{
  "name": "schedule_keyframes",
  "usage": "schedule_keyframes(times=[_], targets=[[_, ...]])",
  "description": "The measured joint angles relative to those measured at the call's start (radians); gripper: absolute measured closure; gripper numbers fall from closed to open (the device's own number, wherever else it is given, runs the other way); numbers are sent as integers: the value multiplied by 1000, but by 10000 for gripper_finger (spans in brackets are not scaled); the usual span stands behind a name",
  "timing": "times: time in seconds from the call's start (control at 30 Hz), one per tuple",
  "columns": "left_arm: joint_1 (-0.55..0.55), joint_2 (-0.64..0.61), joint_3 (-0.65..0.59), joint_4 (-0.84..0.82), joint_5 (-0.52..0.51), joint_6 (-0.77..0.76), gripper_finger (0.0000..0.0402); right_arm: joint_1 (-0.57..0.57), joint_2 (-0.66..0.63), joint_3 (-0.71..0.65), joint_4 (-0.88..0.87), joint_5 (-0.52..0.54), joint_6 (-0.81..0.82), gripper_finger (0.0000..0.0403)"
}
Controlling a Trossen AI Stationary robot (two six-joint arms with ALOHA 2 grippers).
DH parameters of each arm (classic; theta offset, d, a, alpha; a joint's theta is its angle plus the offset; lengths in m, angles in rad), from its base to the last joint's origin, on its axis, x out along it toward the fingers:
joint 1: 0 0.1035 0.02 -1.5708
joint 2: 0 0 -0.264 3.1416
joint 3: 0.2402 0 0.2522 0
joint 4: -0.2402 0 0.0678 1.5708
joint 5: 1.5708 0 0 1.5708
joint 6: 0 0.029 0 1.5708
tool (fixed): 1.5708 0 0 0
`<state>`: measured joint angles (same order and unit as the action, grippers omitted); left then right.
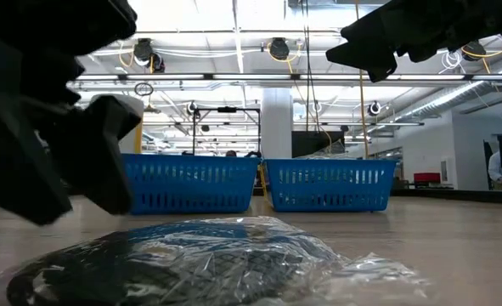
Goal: Pick & Place Travel size toiletries
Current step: Put the hairbrush into the right blue bin
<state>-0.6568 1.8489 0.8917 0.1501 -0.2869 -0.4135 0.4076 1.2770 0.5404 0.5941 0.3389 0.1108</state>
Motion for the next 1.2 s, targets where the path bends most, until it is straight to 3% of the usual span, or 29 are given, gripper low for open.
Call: schedule_keyframes(times=[0.23, 0.6, 0.73, 0.97, 1.2], targets=[[0, 65, 2, 19, -11, 0, 154, 0, 0, 0, 0, 0, 0, 193], [0, 106, 3, 51, -28, 26, 179, 0, 0, 0, -1, -1, 0, 193], [1, 106, 3, 58, -23, 45, 219, 0, 0, 0, 0, -1, 0, 193], [18, 107, 3, 61, -19, 3, 387, 0, 0, 0, 0, 0, 0, 193], [29, 105, -1, 123, -1, 11, 401, 0, 0, 0, 0, -1, 0, 193]])
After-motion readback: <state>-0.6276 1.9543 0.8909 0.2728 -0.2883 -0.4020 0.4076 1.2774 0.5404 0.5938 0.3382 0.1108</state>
